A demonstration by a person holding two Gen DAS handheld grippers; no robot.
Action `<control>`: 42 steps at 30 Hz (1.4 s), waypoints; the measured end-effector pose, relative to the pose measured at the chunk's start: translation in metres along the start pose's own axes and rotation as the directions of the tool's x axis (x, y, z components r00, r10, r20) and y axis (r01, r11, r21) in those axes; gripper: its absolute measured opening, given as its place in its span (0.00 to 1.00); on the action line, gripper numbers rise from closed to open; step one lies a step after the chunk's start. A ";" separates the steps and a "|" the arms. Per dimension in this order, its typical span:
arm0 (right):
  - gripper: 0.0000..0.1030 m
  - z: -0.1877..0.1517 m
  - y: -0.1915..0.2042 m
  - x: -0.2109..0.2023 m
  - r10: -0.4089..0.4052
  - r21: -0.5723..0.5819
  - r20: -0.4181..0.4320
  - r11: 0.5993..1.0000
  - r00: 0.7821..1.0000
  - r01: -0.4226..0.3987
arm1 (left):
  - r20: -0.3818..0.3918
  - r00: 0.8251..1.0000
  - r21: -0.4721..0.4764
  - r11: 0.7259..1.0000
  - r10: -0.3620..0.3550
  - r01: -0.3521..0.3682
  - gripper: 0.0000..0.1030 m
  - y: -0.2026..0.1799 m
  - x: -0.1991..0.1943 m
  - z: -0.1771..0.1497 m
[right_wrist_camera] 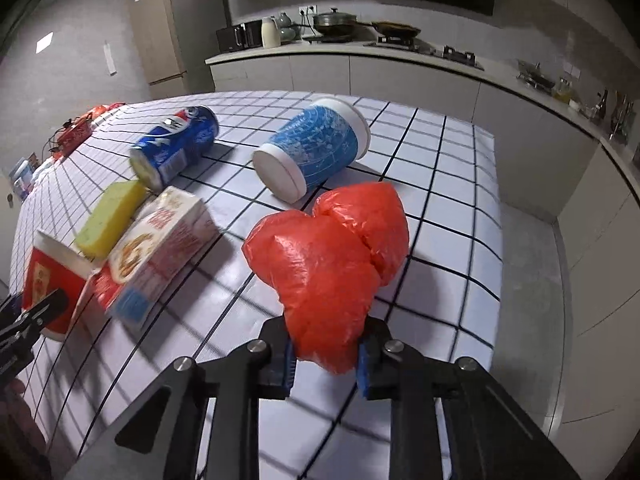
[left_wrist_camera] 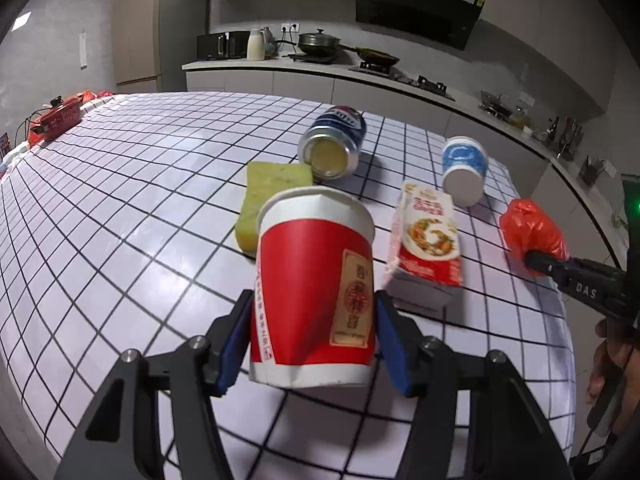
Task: Collect trash
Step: 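Grasp the red paper cup with left tool while right tool grasps red plastic bag, then carry cup and bag over the black bin and open both tools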
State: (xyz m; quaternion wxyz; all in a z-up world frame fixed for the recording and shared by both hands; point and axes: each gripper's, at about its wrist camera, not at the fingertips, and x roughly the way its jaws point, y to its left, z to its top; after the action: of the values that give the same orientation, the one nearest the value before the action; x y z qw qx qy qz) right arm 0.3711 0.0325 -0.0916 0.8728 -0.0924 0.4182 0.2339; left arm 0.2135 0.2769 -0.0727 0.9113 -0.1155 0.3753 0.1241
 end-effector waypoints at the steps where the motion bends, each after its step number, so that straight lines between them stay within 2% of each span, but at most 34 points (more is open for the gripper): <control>1: 0.24 -0.003 0.000 -0.006 0.005 0.000 0.002 1.000 1.000 -0.005 | 0.001 1.000 -0.001 1.000 -0.003 0.003 0.57 -0.002 -0.002 -0.001; 13: 0.24 -0.049 -0.001 -0.080 0.027 -0.022 0.050 0.999 0.998 -0.026 | 0.041 0.998 0.049 0.998 -0.041 0.038 0.57 -0.045 -0.046 -0.018; 22: 0.24 -0.084 -0.021 -0.126 0.012 -0.007 0.069 1.000 0.998 -0.012 | 0.048 0.995 0.095 0.992 -0.092 0.087 0.57 -0.081 -0.067 -0.035; 34: 0.24 -0.132 -0.078 -0.182 -0.059 0.065 0.085 0.996 0.995 0.053 | 0.020 0.982 0.176 0.968 -0.187 0.180 0.57 -0.150 -0.083 -0.063; 42: 0.24 -0.170 -0.124 -0.212 -0.123 0.127 0.074 0.986 0.990 0.113 | -0.015 0.962 0.248 0.931 -0.271 0.266 0.57 -0.214 -0.092 -0.082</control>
State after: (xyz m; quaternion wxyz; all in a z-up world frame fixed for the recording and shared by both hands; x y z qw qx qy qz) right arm 0.2001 -0.2063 -0.0397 0.9054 -0.0539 0.3898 0.1593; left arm 0.1635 0.0380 -0.0386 0.9305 -0.0499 0.3596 -0.0484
